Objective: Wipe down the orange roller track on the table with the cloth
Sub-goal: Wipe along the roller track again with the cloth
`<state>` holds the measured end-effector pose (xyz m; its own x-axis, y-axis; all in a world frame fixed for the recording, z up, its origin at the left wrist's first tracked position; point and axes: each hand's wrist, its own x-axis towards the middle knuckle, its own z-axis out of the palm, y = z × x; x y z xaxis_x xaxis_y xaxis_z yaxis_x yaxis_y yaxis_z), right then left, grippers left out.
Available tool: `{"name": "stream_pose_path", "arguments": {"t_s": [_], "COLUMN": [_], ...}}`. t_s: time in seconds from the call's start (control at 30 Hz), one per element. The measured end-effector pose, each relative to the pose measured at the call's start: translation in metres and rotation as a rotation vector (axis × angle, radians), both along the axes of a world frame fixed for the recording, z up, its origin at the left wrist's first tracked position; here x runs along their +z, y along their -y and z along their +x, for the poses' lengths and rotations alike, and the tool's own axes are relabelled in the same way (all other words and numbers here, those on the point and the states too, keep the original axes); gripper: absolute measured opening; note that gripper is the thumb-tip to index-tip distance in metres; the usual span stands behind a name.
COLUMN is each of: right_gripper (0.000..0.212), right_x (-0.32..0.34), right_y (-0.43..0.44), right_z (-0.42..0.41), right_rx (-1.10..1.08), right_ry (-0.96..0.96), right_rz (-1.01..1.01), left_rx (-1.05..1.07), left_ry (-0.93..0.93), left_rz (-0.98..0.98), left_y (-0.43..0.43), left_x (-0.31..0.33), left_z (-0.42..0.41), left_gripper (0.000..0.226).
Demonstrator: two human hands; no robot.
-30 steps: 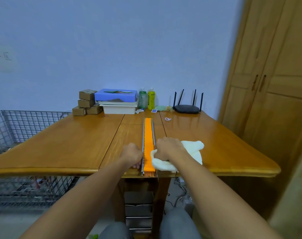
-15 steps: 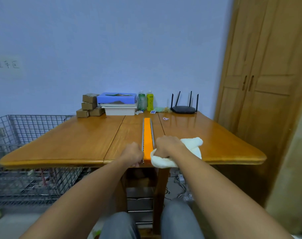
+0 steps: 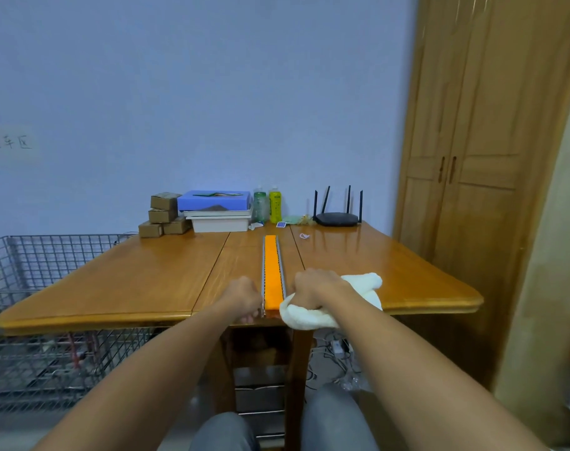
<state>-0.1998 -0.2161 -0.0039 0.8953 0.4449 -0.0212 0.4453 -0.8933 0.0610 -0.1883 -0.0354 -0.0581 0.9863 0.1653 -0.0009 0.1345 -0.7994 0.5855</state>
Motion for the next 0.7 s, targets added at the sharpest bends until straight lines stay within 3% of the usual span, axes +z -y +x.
{"name": "stream_pose_path", "arguments": {"t_s": [0.23,0.33,0.5,0.6,0.7], "right_gripper": [0.011,0.019,0.033,0.019,0.028], "right_x": [0.012,0.019,0.03,0.035,0.039], "right_y": [0.001,-0.003,-0.016,-0.024,-0.035], "right_z": [0.006,0.009,0.027,0.042,0.058], "right_rx": [-0.008,-0.029,-0.091,-0.109,-0.12], "right_ry": [0.028,0.063,0.157,0.184,0.2], "right_rz": [0.079,0.153,0.336,0.477,0.653], "left_rx": [0.0,0.014,0.066,0.039,-0.022], "left_ry": [0.031,0.05,0.109,0.129,0.179], "left_rz": [-0.013,-0.094,-0.411,-0.618,-0.804], "left_y": [-0.009,-0.008,-0.007,-0.008,-0.01], "left_x": [0.011,0.02,0.033,0.04,0.053], "left_z": [0.004,0.007,0.02,0.032,0.042], "left_gripper": [0.016,0.019,0.038,0.047,0.046]}}
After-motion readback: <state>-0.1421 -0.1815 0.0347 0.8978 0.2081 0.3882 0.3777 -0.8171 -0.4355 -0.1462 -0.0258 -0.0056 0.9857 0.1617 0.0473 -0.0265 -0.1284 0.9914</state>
